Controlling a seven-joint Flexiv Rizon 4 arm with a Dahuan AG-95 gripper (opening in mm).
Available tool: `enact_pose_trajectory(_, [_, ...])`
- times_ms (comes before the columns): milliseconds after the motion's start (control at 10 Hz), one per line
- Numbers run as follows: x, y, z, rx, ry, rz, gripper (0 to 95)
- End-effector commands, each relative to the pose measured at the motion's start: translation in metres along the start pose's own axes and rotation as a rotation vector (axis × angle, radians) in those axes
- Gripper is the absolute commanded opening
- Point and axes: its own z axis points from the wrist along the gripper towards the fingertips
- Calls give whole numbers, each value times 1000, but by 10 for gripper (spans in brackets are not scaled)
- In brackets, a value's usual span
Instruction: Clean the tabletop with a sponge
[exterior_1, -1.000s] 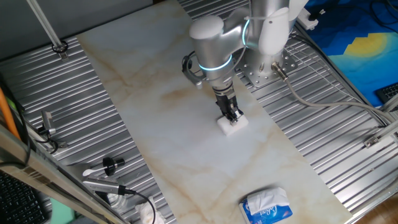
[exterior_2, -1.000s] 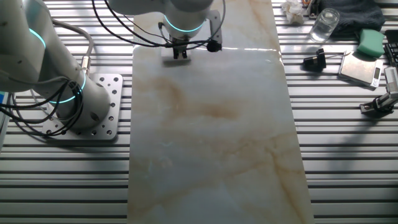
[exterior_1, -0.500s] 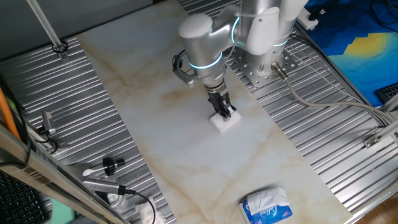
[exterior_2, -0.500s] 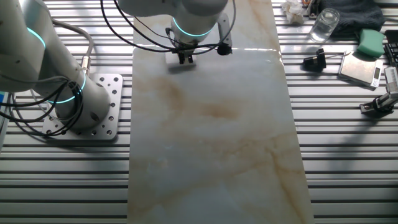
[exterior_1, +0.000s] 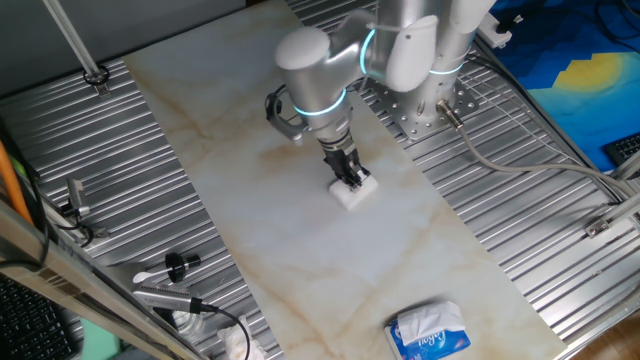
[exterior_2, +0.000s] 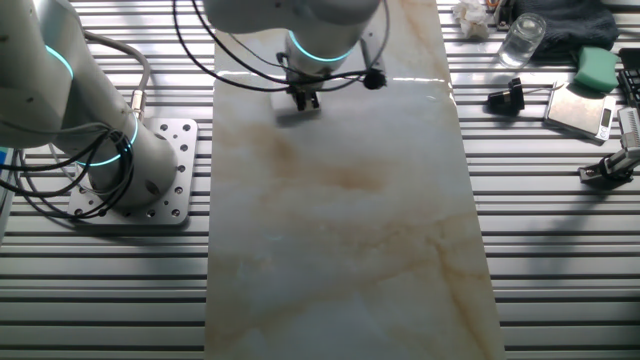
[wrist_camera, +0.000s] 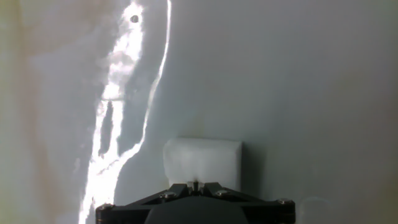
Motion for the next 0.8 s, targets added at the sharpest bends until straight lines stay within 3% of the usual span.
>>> enact_pose_trajectory(100, [2, -3, -5, 4, 5, -8, 0])
enact_pose_trajectory(300, [0, -9, -5, 20, 4, -32, 0])
enact_pose_trajectory(800, [0, -12, -7, 19, 3, -36, 0])
